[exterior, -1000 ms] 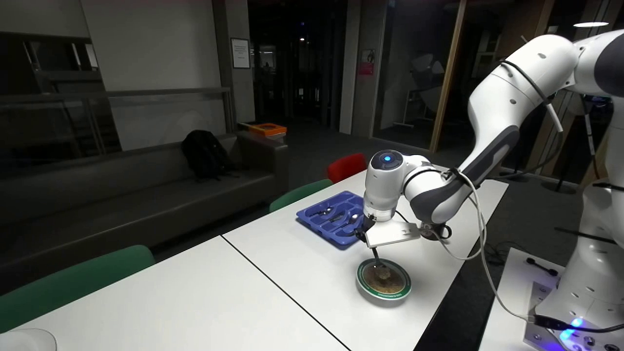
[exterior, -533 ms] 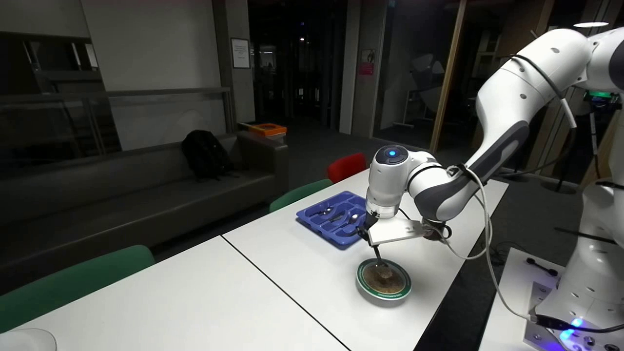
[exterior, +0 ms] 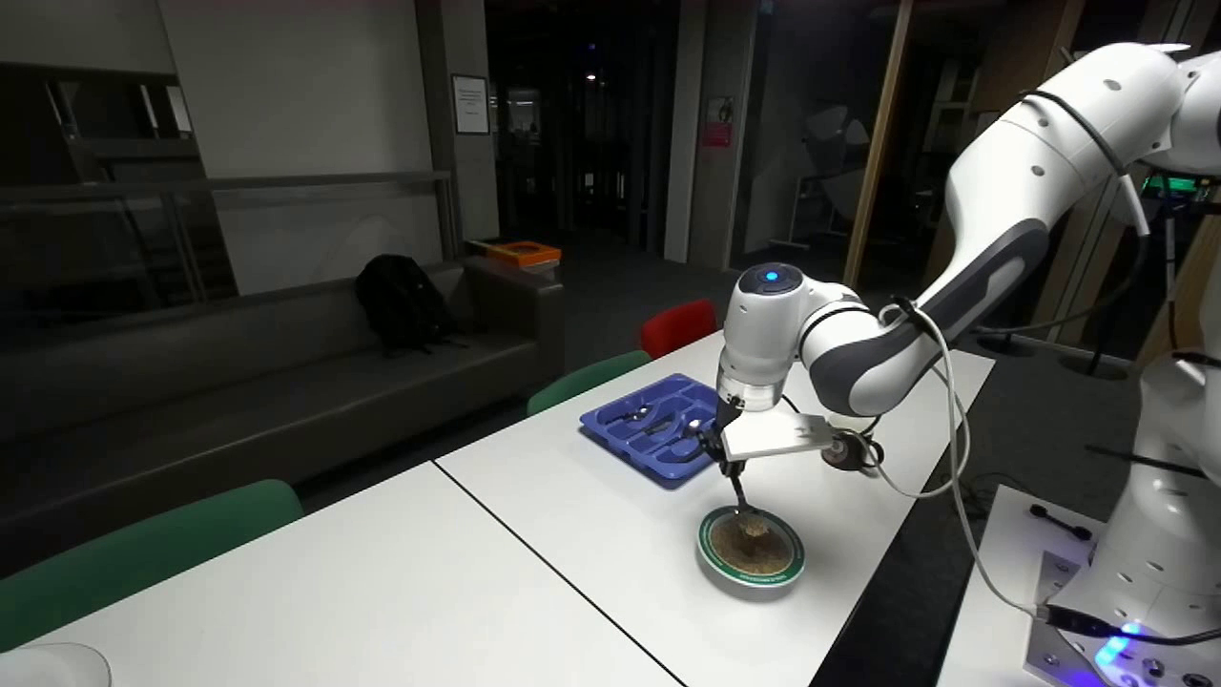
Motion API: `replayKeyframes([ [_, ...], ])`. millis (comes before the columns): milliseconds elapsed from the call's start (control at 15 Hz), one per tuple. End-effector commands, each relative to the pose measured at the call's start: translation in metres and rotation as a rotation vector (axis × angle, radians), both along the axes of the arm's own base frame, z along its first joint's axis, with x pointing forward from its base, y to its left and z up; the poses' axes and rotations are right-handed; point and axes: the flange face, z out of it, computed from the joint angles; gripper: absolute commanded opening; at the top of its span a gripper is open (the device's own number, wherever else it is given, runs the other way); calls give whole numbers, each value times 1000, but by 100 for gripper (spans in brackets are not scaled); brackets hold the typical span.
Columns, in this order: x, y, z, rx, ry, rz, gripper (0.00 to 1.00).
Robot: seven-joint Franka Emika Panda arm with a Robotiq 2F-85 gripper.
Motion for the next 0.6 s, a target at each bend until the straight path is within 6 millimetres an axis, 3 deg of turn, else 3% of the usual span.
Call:
replayKeyframes([
  [0,-12,-12,21,32,-10,5,3],
  [533,-33,-19,51,51,-33,-30,3],
])
